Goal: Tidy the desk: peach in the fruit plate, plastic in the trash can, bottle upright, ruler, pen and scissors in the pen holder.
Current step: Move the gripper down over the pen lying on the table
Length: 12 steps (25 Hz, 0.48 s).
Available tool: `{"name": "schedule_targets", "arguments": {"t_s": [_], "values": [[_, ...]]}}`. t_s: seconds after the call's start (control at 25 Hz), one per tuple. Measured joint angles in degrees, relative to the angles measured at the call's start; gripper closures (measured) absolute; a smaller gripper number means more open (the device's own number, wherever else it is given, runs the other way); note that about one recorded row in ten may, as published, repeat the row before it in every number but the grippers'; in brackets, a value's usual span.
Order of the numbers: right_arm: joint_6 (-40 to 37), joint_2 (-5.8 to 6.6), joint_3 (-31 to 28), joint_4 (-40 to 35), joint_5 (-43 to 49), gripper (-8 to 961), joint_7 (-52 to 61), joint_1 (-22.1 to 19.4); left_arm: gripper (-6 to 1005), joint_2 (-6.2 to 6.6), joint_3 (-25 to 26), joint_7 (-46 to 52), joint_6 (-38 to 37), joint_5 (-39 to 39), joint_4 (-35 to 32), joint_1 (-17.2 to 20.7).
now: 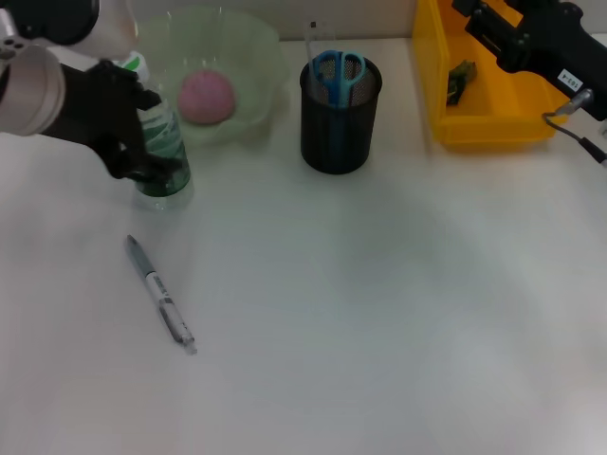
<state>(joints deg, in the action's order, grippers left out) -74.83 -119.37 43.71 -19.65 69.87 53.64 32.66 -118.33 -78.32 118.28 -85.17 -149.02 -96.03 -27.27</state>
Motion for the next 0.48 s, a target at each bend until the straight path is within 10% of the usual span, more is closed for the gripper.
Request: {"name": "schedule_targets", "arguments": {"t_s": [0.48], "values": [[-0.9,0.29,0.3,3.1,0.2,446,8.1,0.2,230,-0.08,0.8,-16.1,-8.0,-3.6,0.2,-0.2]]}}
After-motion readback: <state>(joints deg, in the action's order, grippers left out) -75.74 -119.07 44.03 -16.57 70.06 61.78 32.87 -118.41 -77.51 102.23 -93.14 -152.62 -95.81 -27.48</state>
